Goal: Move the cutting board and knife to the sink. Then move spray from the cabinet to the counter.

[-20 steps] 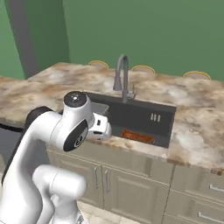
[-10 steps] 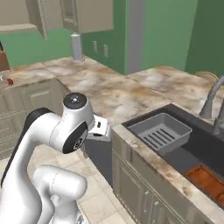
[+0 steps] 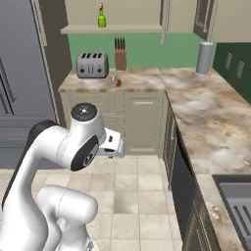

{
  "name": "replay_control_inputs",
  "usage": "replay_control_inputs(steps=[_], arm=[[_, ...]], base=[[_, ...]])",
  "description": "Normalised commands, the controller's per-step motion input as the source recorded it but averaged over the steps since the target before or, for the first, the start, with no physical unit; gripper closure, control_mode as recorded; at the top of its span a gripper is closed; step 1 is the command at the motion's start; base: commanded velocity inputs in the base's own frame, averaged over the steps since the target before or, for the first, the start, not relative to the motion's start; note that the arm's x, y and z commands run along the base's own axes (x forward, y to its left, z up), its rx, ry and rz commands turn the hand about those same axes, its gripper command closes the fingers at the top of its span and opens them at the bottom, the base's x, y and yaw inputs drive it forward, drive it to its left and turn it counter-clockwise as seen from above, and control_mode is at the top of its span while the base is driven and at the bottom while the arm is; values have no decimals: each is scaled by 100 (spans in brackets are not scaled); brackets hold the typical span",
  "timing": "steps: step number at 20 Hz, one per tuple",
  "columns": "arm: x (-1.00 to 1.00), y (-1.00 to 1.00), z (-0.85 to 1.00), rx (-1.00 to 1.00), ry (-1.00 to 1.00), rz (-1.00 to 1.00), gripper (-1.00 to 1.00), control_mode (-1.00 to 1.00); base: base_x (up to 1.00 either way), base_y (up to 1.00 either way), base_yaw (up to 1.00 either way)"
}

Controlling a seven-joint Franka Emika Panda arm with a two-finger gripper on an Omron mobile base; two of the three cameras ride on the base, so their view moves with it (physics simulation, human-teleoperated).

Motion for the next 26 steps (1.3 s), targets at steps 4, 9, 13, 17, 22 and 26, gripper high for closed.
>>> replay_control_inputs(steps=[4,9,13,17,22,26], arm=[[0,0,0,0,0,0,-100,100],[0,0,0,0,0,0,-100,100],[0,0,0,0,0,0,-100,100],[0,0,0,0,0,0,-100,100],[0,0,0,0,0,0,-100,100],[0,0,0,0,0,0,-100,100]], base=[[39,0,54],[66,-1,21],[82,-3,10],[82,-11,7],[78,-17,8],[72,-30,3]])
